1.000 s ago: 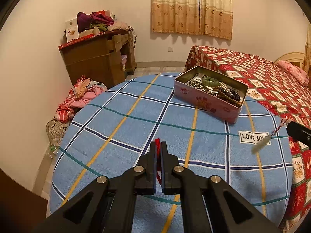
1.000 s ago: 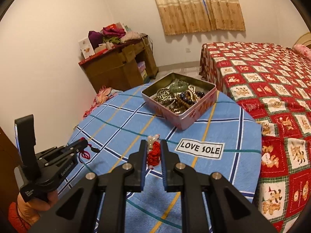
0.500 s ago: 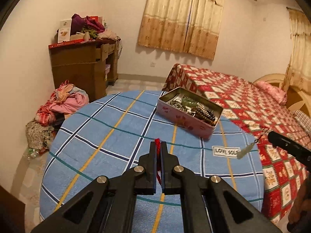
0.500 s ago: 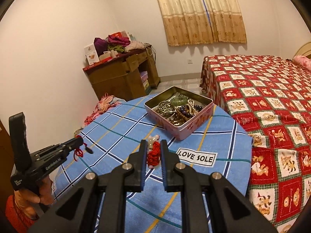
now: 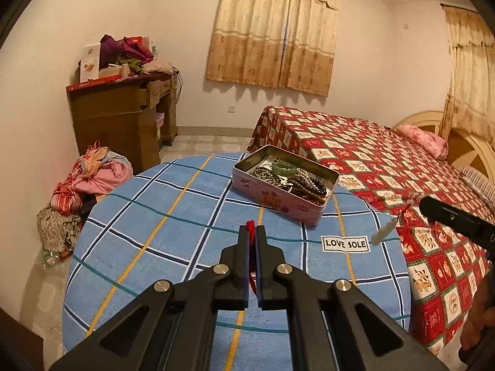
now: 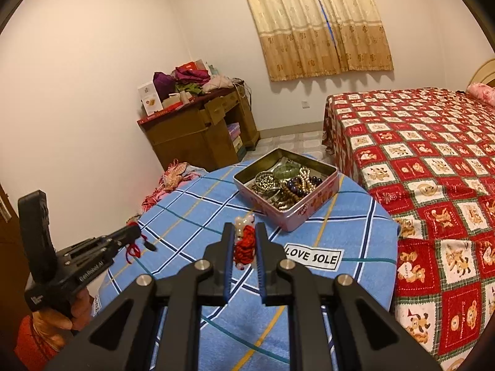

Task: Organize jewelry
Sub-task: 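Carry the red cord and jade pendant over the pink tin and lower them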

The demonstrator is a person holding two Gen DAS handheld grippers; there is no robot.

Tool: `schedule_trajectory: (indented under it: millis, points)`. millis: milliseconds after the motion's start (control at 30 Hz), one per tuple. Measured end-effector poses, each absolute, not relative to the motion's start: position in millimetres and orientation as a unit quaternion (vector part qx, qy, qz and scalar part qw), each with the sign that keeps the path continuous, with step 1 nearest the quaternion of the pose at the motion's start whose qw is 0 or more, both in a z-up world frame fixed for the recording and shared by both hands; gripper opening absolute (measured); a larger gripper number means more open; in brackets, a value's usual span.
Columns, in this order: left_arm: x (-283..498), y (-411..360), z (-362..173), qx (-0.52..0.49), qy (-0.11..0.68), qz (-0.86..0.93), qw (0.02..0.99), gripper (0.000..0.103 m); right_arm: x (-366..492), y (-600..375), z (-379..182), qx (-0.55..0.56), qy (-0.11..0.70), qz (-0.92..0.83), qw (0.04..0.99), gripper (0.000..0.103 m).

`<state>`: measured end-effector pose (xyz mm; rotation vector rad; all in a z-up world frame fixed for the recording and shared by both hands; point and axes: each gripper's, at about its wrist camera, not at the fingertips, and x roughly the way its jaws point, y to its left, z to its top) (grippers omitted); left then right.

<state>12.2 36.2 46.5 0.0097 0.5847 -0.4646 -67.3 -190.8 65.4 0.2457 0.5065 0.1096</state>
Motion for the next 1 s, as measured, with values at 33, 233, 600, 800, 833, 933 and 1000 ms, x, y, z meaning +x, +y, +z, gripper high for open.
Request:
schedule_trajectory:
  millis: [33,233,600,800,833,933,1000]
  points:
    - [13,33,47,0.01,0.288,-0.225,0.931,0.001,-68,-191,67,0.121,0.248,0.054,0.96,0.016]
    - [16,19,51,0.042,0.29,-0.206,0.934,0.001,-68,-193,71,0.121,0.243,0.053,0.961,0.016]
    - [22,14,58,0.045,0.291,-0.207,0.933,0.001,-69,-199,86,0.116,0.225,0.047,0.966,0.016]
    - [28,5,59,0.045,0.292,-0.211,0.932,0.001,-67,-204,95,0.112,0.215,0.041,0.969,0.016]
    - [29,4,59,0.046,0.292,-0.211,0.932,0.001,-66,-205,96,0.111,0.215,0.04,0.97,0.016]
    - [34,-3,59,0.047,0.293,-0.214,0.93,0.001,-62,-208,97,0.111,0.214,0.038,0.97,0.016]
    - [37,-8,59,0.047,0.293,-0.218,0.93,0.001,-59,-210,98,0.108,0.214,0.037,0.97,0.016]
